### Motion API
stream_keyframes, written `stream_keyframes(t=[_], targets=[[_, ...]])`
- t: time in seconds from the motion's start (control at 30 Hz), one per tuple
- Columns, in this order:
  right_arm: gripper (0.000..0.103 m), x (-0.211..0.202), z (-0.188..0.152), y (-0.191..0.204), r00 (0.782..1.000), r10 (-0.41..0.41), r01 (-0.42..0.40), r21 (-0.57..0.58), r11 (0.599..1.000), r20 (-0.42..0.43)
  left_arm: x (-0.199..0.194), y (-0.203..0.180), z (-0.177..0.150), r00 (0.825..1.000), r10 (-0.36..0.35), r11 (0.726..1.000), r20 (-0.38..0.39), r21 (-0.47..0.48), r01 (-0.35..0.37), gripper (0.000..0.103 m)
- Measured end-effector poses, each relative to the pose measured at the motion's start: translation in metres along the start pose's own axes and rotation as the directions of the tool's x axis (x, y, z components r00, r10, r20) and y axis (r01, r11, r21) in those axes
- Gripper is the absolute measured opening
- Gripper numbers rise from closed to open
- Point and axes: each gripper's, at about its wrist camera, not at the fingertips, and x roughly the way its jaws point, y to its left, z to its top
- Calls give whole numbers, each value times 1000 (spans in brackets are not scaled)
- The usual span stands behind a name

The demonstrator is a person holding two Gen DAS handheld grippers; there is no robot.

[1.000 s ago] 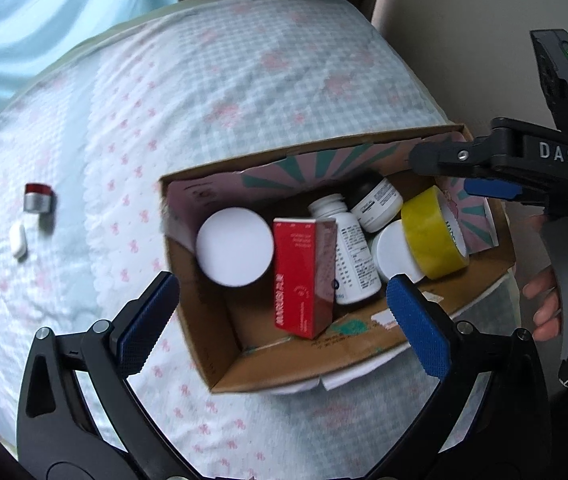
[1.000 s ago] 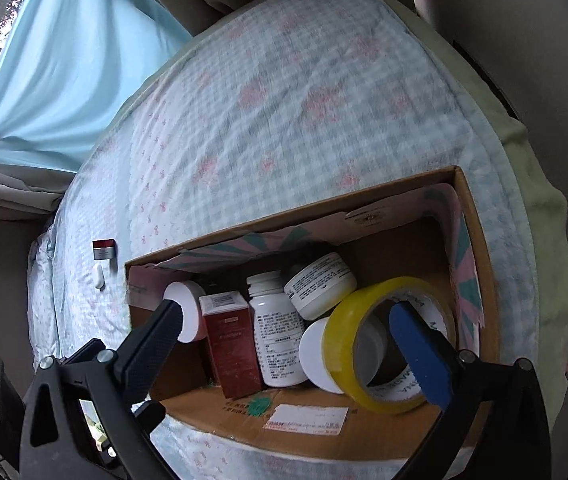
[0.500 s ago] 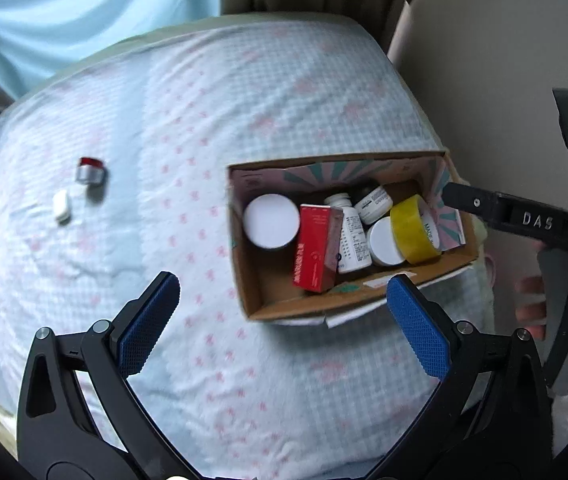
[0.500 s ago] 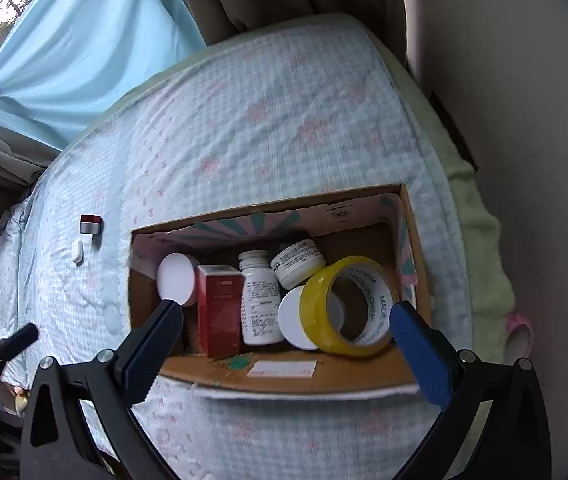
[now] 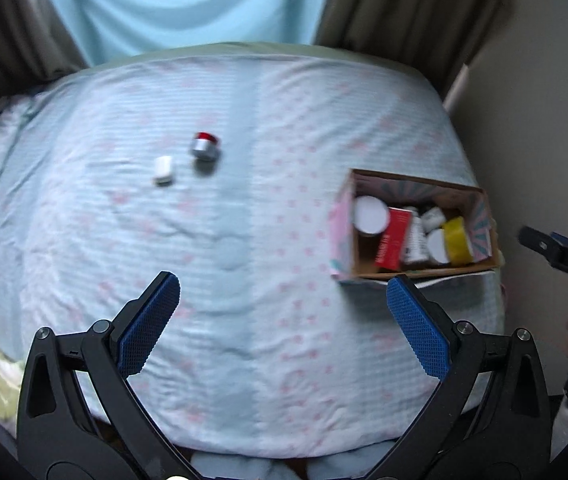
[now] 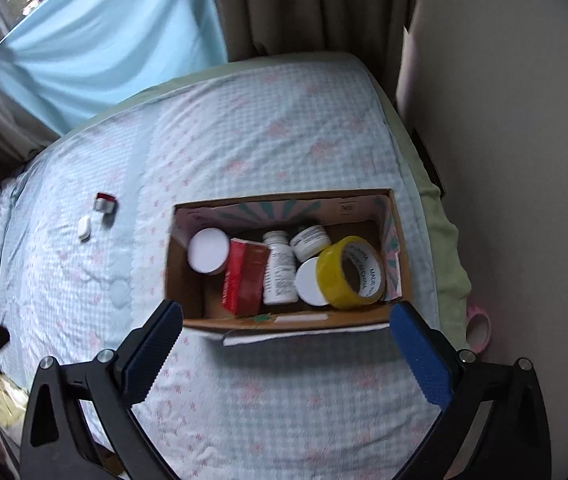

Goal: Organize rigid objects
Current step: 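Lift both tools out of the box toward the earbud case and silver jar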

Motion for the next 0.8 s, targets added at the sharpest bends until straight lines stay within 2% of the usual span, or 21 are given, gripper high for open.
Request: stream_keyframes(t=[0.2,0.43,0.63,0.8], targets=[[103,-24,-15,54,998,14,-12,-42,999,54,-21,64,-3,998,4,999,61,-39,-1,103],[103,-19,-18,152,999,44,-43,-42,998,27,-35,140,11,994,-5,999,109,-51,10,103],[103,5,-7,229,998,66,-66,14,998,3,-29,209,24,993,-4,999,121,-46,10,103],[103,23,6,285,995,99,-99,7,995,-6,-1,253,37,997,-1,998,81,-65,7,103]])
